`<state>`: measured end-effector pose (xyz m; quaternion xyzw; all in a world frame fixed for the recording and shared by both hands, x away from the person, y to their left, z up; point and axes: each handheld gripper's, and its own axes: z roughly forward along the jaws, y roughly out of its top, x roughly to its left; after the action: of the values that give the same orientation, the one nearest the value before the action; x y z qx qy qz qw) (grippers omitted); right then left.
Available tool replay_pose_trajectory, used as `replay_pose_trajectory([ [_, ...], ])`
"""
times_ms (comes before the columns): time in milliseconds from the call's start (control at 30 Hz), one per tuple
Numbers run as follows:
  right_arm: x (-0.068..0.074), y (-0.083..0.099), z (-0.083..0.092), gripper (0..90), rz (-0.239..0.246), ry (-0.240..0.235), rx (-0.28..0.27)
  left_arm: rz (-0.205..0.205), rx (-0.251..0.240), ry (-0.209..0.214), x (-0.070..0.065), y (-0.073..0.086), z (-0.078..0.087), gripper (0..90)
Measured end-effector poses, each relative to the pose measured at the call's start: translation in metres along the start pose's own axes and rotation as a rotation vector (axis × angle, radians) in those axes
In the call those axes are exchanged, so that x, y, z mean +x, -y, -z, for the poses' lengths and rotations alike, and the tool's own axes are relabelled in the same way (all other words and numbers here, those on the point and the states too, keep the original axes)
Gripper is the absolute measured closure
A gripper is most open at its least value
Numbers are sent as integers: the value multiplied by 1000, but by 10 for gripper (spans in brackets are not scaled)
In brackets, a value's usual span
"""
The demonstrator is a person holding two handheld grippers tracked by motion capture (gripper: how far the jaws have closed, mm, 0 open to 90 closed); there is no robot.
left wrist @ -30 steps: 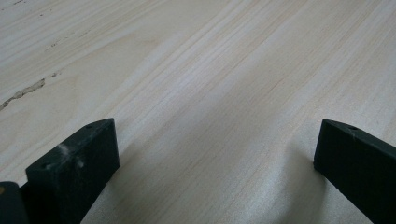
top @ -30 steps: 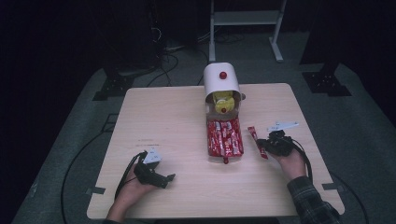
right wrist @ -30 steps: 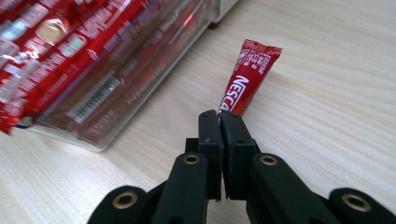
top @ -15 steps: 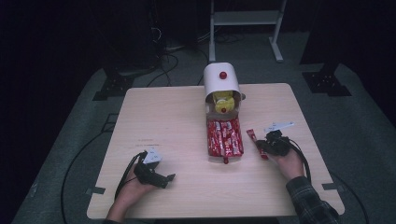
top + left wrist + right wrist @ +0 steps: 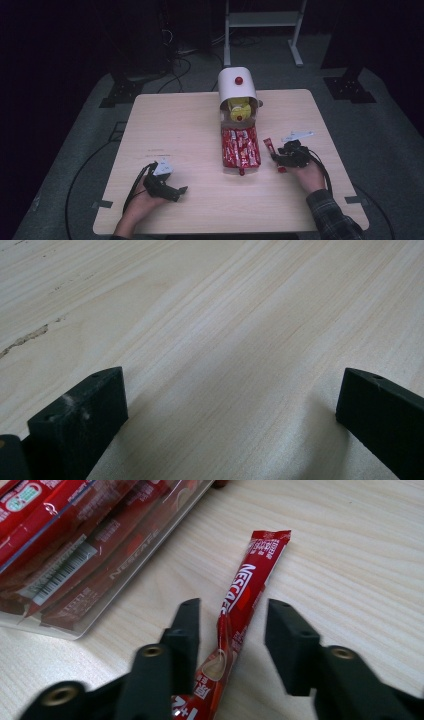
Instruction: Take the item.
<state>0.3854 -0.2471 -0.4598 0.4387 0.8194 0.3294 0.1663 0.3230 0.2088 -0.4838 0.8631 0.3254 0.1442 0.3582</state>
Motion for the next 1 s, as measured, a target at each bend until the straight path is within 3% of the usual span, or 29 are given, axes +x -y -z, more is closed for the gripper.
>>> replay_pose_trajectory([
  [33,0,0,0,427,-2,8,3,0,0,0,0,0,0,0],
  [67,0,0,0,427,-2,8,3,0,0,0,0,0,0,0],
  [200,0,-1,5,226,-22,35,-4,0,0,0,0,0,0,0],
  [233,0,-1,5,226,-22,35,-4,0,0,0,0,0,0,0],
  [300,-1,0,9,141,-53,32,-1,0,0,0,0,0,0,0],
  [467,0,2,18,71,-98,-6,-17,0,0,0,0,0,0,0],
  [600,2,2,22,13,-93,-6,-28,0,0,0,0,0,0,0],
  [1000,4,15,35,13,-87,-6,-58,-4,0,-1,0,0,0,0],
])
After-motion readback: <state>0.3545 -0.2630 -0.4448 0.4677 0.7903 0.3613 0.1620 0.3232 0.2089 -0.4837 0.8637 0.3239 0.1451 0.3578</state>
